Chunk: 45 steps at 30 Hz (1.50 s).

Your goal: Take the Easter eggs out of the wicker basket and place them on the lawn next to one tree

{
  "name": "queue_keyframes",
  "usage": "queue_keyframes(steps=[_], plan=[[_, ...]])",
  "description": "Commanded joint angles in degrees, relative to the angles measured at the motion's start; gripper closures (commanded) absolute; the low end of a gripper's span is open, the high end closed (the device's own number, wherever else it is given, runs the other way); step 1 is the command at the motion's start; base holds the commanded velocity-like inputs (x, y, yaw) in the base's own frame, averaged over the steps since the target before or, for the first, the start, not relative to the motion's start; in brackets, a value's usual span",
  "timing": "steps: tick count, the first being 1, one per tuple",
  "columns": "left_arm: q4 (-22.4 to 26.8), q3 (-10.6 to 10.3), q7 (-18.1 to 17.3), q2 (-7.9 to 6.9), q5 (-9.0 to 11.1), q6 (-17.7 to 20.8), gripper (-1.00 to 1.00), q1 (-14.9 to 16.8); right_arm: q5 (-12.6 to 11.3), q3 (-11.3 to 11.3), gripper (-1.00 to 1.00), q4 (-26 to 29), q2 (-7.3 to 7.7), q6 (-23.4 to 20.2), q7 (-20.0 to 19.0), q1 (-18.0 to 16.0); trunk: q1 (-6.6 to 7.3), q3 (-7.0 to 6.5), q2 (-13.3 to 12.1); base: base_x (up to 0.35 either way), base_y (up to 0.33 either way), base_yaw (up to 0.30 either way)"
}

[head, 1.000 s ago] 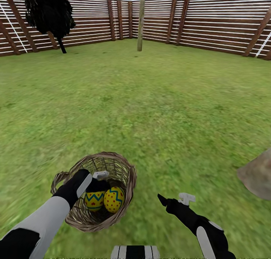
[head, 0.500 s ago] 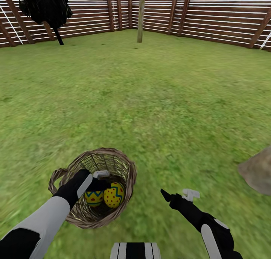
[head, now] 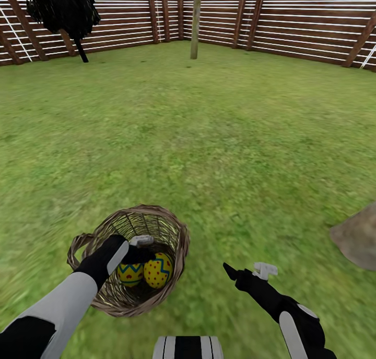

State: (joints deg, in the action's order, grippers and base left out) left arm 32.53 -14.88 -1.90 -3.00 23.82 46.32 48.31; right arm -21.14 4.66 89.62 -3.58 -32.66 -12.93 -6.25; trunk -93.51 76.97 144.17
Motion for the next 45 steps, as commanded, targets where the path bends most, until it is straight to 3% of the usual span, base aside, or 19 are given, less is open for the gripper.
queue_keyframes(steps=[1,19,45], plan=[[0.1,-0.3,-0.7,-0.11,-0.2,0.0,-1.0,0.0,-0.1,0.2,-1.0,0.0,-0.06,-0.4,-0.3,0.0,0.01,0.04,0.0,0.0,0.0,0.0],[0.5,-0.2,-3.9,-0.23,-0.1,-1.8,-1.0,0.0,0.0,0.2,-1.0,-0.1,-0.03,-0.5,-0.3,0.0,0.01,0.04,0.0,0.0,0.0,0.0],[0.7,-0.3,-4.1,-0.1,-0.2,-2.0,-1.0,-0.1,0.6,0.2,-1.0,-0.3,-0.1,-0.4,-0.3,-0.1,0.01,0.04,0.0,0.045,0.004,0.0]])
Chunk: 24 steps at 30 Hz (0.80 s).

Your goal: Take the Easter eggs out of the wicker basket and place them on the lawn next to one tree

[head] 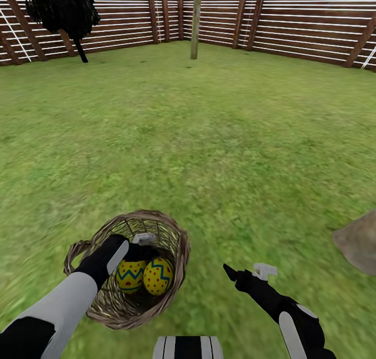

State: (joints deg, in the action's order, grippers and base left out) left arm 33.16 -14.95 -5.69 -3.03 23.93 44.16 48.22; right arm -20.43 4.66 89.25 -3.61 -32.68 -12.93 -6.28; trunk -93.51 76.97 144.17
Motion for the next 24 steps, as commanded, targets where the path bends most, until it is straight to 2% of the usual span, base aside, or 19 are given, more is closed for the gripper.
queue_keyframes(steps=[1,10,24], plan=[[0.0,-0.2,-0.3,-0.06,-0.3,0.1,-1.0,0.0,-0.1,0.2,-1.0,0.0,-0.07,-0.4,-0.3,0.0,0.01,0.04,0.0,0.009,-0.025,0.0],[0.0,-0.3,-0.3,-0.03,-0.3,0.1,-1.0,0.0,-0.1,0.2,-1.0,0.0,-0.07,-0.4,-0.3,0.0,0.01,0.04,0.0,0.003,-0.079,0.0],[0.1,-0.2,-0.3,-0.06,-0.3,0.1,-1.0,0.0,-0.1,0.2,-1.0,0.0,-0.06,-0.4,-0.3,0.0,0.01,0.04,0.0,0.0,-0.007,0.0]])
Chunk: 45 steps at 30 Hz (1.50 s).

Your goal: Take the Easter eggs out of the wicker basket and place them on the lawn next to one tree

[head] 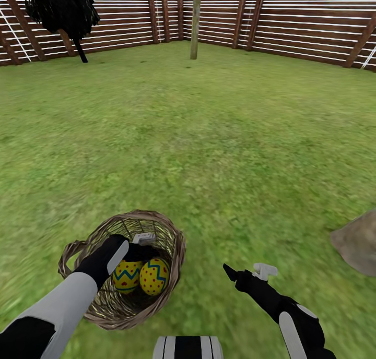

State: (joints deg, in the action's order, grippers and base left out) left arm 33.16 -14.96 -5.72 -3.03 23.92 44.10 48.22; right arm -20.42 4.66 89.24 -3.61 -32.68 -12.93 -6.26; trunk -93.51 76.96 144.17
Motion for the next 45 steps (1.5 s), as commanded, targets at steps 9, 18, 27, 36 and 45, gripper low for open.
queue_keyframes(steps=[9,18,27,36,45], plan=[[0.1,-0.2,-0.3,-0.09,-0.3,0.1,-1.0,0.0,-0.1,0.2,-1.0,0.1,-0.02,-0.3,-0.3,-0.1,-0.14,1.37,0.1,0.0,0.0,0.0],[0.2,-0.2,-0.3,-0.12,-0.3,0.0,-1.0,0.0,-0.1,0.2,-1.0,0.1,0.0,-0.3,-0.3,0.0,-0.38,3.36,0.2,0.0,0.0,0.0],[0.8,-0.2,-0.3,-0.13,-0.2,-0.1,-1.0,0.0,-0.1,0.2,-1.0,0.1,0.0,-0.3,-0.3,0.0,-0.61,5.36,0.3,0.0,0.0,0.0],[2.3,-0.2,-0.4,-0.13,-0.2,-0.9,-1.0,-0.1,-0.1,0.2,-1.0,0.1,0.0,-0.4,-0.3,0.0,-0.71,6.24,0.4,0.0,0.0,0.0],[2.4,-0.1,-0.3,-0.13,-0.2,-1.0,-1.0,-0.1,-0.1,0.2,-1.0,0.1,0.0,-0.4,-0.3,0.0,-0.87,7.57,0.5,0.0,0.0,0.0]])
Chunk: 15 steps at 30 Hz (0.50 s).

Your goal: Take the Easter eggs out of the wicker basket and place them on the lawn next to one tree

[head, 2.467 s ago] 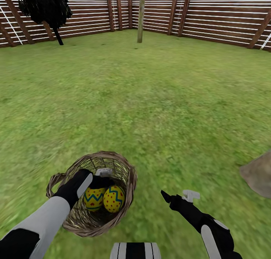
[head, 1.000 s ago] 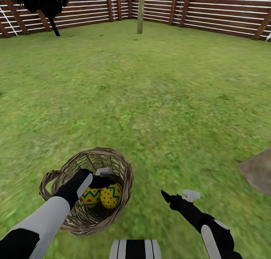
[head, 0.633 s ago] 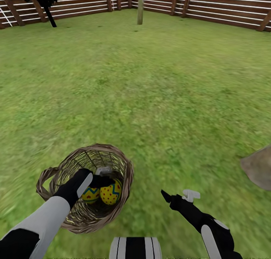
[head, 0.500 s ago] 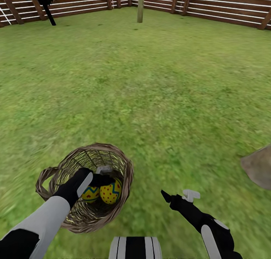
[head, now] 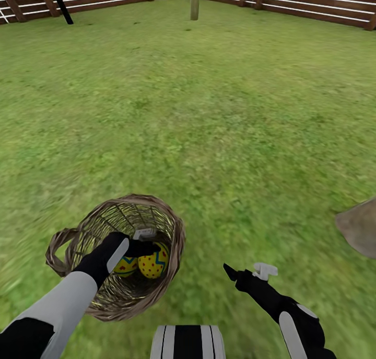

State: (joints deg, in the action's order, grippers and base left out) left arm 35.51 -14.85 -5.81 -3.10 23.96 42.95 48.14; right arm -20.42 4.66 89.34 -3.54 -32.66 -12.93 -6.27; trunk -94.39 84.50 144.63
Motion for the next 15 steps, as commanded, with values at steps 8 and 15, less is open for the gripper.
queue_keyframes(steps=[8,15], plan=[[0.0,-0.3,-0.3,-0.01,-0.2,0.1,-1.0,0.0,-0.1,0.2,-1.0,0.0,-0.07,-0.4,-0.3,0.0,-0.07,0.7,0.1,0.0,0.0,0.0],[-0.1,-0.3,-0.3,0.01,-0.2,0.2,-1.0,0.0,-0.1,0.1,-1.0,0.0,-0.07,-0.4,-0.3,0.0,-0.07,0.7,0.1,0.0,0.0,0.0]])
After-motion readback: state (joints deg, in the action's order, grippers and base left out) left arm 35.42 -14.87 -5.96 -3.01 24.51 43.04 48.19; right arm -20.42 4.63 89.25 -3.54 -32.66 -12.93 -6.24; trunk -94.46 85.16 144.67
